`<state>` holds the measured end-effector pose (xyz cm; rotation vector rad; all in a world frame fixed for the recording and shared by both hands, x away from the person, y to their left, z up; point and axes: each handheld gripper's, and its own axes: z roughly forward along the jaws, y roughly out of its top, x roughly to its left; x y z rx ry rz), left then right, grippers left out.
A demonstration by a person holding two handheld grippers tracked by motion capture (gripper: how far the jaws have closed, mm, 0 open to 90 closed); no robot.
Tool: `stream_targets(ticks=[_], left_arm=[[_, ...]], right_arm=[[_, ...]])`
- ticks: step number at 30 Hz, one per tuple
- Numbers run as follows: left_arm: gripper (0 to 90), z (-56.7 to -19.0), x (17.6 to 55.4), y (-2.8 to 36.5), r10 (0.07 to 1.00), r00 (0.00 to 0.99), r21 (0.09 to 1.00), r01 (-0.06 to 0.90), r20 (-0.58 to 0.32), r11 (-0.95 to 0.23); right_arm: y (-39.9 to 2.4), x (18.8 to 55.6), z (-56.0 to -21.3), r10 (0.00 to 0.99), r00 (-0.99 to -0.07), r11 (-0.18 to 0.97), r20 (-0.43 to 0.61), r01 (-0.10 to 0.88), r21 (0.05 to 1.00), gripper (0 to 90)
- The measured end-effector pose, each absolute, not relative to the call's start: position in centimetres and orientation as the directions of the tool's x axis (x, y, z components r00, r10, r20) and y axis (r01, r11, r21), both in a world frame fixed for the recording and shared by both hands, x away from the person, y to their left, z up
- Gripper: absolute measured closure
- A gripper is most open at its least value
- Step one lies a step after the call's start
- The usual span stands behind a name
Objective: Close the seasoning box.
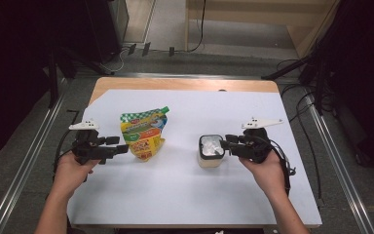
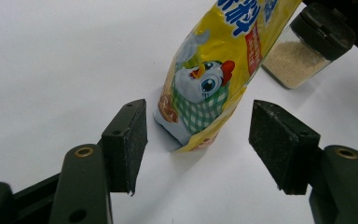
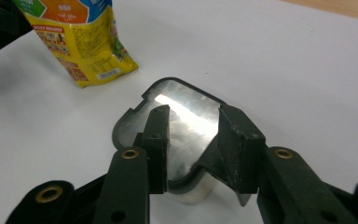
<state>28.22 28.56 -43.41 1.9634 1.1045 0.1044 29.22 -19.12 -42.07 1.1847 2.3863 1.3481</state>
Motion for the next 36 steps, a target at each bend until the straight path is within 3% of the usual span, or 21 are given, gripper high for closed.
stream_targets(ticks=[7,28,36], left_arm=[[37.7,-43.5,28.2,28.6,0.735,0.603,0.71,0.661,-0.311,-0.242],[37.3,-43.6,28.3,28.5,0.739,0.601,0.701,0.666,-0.303,-0.255],[37.3,-43.7,28.4,28.5,0.741,0.602,0.695,0.669,-0.297,-0.264]], right_arm=[[-21.3,29.6,-42.3,0.735,-0.647,0.248,0.204,0.537,0.807,50.8],[-26.2,30.3,-45.7,0.818,-0.554,0.206,0.156,0.534,0.82,33.5],[-27.0,30.9,-47.5,0.829,-0.527,0.177,0.187,0.563,0.807,29.2]])
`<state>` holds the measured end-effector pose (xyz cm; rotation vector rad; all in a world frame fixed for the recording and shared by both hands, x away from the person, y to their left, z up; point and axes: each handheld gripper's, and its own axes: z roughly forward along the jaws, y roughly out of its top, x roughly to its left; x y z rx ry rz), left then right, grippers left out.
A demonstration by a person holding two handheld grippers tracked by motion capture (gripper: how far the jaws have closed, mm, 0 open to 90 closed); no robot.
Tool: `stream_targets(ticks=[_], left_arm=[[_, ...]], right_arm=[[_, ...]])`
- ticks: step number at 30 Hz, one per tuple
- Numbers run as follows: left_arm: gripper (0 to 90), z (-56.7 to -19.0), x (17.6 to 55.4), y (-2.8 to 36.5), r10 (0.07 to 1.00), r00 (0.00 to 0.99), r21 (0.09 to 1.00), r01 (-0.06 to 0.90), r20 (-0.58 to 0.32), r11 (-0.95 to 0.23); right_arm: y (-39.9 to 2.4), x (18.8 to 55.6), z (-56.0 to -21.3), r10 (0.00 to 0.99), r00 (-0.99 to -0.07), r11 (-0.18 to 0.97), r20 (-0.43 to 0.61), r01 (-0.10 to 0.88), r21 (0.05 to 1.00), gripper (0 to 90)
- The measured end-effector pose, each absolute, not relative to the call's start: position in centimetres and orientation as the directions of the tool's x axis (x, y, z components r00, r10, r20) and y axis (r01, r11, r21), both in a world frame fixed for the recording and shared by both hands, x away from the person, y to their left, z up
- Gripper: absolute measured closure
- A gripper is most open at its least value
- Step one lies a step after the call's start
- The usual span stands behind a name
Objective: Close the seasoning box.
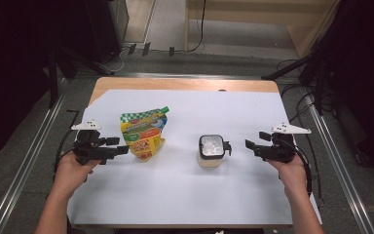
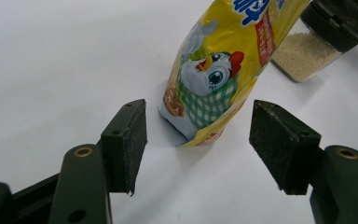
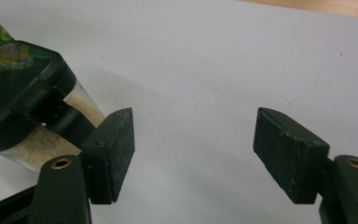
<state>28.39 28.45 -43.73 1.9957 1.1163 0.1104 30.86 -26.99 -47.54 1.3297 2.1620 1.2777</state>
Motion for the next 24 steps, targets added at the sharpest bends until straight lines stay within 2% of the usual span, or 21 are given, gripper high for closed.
stream_targets(ticks=[13,18,24], left_arm=[[37.1,-44.0,28.5,28.4,0.743,0.602,0.692,0.67,-0.292,-0.27],[36.6,-44.0,28.5,28.4,0.741,0.605,0.692,0.668,-0.291,-0.273],[36.1,-44.0,28.5,28.4,0.742,0.604,0.69,0.669,-0.29,-0.275]], right_arm=[[-27.1,31.4,-48.9,0.84,-0.506,0.175,0.197,0.596,0.784,27.5],[-26.9,31.5,-49.1,0.824,-0.527,0.187,0.208,0.6,0.778,22.9],[-26.7,31.5,-49.2,0.825,-0.528,0.196,0.202,0.602,0.774,22.9]])
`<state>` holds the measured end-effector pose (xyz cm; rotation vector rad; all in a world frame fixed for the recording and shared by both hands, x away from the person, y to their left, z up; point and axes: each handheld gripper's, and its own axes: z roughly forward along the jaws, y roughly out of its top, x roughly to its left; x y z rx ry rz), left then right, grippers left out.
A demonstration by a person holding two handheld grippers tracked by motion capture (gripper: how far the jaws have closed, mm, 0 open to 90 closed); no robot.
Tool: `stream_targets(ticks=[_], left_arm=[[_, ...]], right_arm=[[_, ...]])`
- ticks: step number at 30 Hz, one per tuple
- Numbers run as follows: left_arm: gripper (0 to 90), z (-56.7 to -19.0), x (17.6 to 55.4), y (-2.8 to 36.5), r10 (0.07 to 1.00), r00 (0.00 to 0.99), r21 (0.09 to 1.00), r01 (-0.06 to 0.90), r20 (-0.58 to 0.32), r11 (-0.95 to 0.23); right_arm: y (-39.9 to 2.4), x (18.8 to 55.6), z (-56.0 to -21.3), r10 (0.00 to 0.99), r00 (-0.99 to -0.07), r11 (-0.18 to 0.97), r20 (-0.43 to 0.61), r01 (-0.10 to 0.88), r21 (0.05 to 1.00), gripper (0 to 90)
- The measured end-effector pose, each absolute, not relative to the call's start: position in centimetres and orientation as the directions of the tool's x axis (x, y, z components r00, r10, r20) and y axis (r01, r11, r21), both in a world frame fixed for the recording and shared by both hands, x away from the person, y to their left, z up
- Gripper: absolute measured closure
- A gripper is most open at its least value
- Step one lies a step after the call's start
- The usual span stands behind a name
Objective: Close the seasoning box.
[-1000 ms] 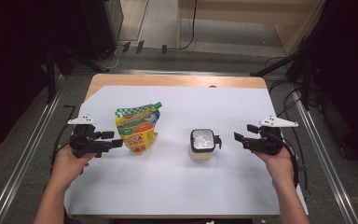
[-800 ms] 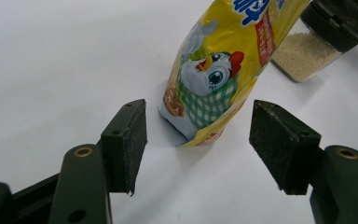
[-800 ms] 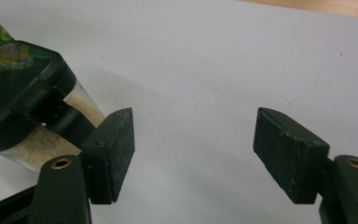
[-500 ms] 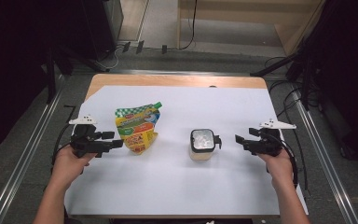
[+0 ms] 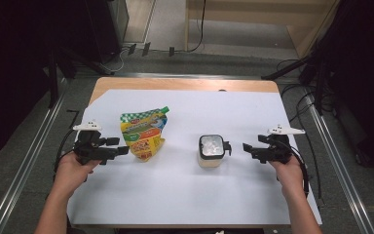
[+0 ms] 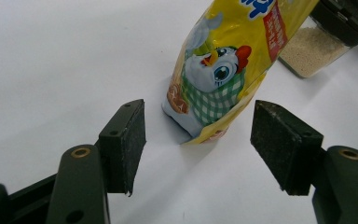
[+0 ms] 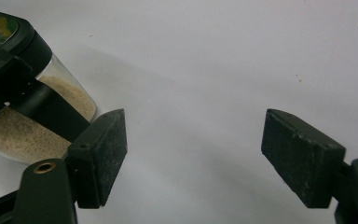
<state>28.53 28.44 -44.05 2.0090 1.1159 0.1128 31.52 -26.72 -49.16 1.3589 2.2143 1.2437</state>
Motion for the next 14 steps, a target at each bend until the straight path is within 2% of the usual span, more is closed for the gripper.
stream_targets(ticks=[14], left_arm=[[33.2,-44.39,28.54,28.35,0.75,0.606,0.681,0.668,-0.265,-0.299]], right_arm=[[-26.4,31.63,-49.42,0.824,-0.529,0.207,0.201,0.612,0.763,22.9]])
